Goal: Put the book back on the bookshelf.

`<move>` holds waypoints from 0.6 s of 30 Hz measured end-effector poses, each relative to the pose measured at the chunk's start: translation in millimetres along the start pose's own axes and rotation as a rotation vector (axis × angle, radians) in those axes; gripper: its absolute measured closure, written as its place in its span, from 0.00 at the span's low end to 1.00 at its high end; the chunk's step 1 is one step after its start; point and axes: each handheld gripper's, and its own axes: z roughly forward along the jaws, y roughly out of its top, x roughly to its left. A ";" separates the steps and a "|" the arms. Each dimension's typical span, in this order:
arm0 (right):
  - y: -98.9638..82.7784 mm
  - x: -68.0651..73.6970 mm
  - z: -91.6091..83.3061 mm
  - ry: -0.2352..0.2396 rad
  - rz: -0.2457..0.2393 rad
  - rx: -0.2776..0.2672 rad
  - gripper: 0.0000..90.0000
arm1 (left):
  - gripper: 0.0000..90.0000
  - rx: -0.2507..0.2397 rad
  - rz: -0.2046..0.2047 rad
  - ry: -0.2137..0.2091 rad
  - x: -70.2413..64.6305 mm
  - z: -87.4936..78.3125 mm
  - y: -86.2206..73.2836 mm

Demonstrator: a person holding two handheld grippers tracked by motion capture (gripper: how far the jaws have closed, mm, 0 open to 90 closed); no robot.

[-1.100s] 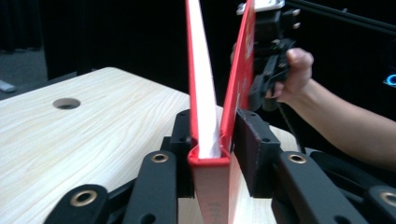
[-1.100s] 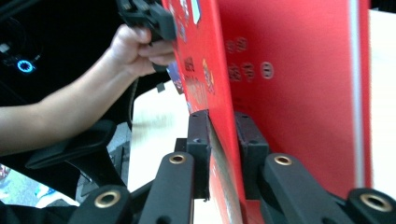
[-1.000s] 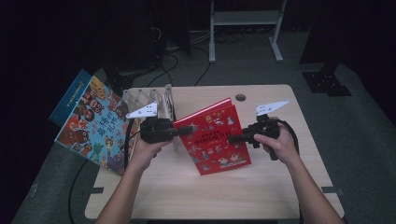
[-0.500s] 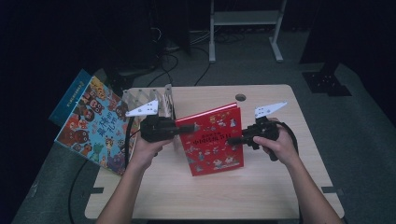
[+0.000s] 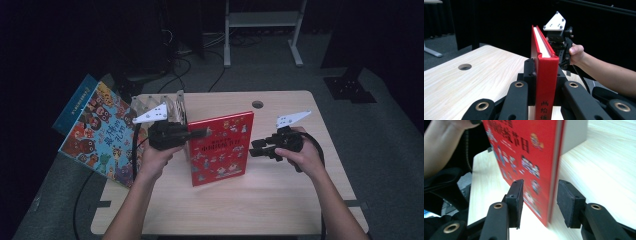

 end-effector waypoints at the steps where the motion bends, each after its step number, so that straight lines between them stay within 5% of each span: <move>1: -1.4 -0.8 -1.2 -0.010 0.004 -0.004 0.60 | 0.89 -0.001 -0.003 0.005 0.0 -0.8 0.2; 6: -8.6 -5.3 -5.2 -0.122 0.007 -0.021 0.46 | 0.89 -0.019 -0.024 0.022 0.6 -7.4 1.7; 12: -29.9 -20.7 -10.6 -0.406 0.034 -0.022 0.32 | 0.89 -0.008 -0.022 0.055 -1.6 -16.6 5.5; 13: -37.5 -25.7 -11.3 -0.486 0.062 -0.009 0.30 | 0.89 -0.006 -0.024 0.068 -1.9 -20.2 6.4; 14: -37.5 -25.7 -11.3 -0.486 0.062 -0.009 0.30 | 0.89 -0.006 -0.024 0.068 -1.9 -20.2 6.4; 18: -56.0 -39.2 -10.8 -0.628 0.116 0.030 0.29 | 0.89 -0.007 -0.023 0.091 -3.9 -30.6 7.5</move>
